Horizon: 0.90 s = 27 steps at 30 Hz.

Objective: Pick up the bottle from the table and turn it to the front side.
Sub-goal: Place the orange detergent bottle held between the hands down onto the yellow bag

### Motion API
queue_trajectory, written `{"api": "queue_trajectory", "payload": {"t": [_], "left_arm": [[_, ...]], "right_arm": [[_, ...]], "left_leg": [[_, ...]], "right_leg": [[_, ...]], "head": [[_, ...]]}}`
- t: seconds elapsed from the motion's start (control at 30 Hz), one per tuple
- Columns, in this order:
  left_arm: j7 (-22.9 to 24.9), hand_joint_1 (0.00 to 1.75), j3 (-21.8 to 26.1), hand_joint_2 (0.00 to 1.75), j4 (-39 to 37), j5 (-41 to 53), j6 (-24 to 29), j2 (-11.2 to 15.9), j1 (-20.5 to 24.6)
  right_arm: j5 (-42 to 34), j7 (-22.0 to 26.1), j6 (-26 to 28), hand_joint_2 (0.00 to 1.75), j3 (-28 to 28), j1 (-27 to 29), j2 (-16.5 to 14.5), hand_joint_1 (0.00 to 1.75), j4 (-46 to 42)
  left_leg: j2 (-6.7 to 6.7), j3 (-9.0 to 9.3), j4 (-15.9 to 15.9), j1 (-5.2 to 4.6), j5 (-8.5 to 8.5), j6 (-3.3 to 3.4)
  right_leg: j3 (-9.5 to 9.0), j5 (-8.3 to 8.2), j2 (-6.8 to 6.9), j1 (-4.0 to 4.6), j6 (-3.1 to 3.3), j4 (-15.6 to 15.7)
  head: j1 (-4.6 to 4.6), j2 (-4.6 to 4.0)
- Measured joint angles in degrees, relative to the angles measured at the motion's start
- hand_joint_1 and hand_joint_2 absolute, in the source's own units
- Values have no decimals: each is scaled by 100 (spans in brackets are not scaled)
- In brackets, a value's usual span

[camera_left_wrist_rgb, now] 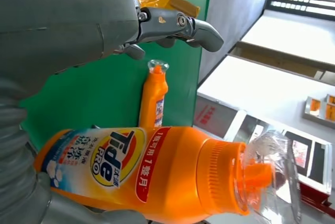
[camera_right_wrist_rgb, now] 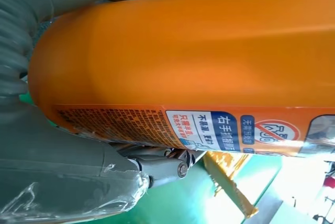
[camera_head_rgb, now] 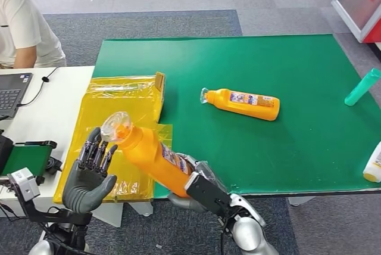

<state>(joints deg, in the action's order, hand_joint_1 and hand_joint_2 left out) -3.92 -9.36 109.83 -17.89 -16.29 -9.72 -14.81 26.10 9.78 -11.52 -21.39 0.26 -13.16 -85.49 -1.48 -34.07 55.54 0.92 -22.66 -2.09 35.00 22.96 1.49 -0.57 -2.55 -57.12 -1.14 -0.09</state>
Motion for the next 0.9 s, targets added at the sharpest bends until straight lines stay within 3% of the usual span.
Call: {"api": "queue_trajectory", "payload": {"t": [0.4, 0.7, 0.9], "left_arm": [[185, 0, -513, 175, -423, -1007, 55, 380, 42], [122, 0, -1324, 175, -448, -1452, -63, 942, 65], [-80, 0, -1822, 175, -412, -995, 2, 1398, 257]], "right_arm": [[709, 221, 343, 175, -566, 77, 166, 175, -503], [910, 224, 505, 175, -720, 79, 262, 175, -617], [865, 196, 550, 175, -714, 78, 298, 175, -562]], "left_leg": [[0, -1, 0, 0, -1, 1], [0, -1, 0, 0, -1, 0], [0, -2, 0, 0, 0, 0]], "right_leg": [[2, 1, 0, 0, -1, 0], [2, 1, 0, 0, 0, 0], [0, 0, 0, 0, 0, 0]], "head": [[-1, 1], [0, 0], [0, 1]]}}
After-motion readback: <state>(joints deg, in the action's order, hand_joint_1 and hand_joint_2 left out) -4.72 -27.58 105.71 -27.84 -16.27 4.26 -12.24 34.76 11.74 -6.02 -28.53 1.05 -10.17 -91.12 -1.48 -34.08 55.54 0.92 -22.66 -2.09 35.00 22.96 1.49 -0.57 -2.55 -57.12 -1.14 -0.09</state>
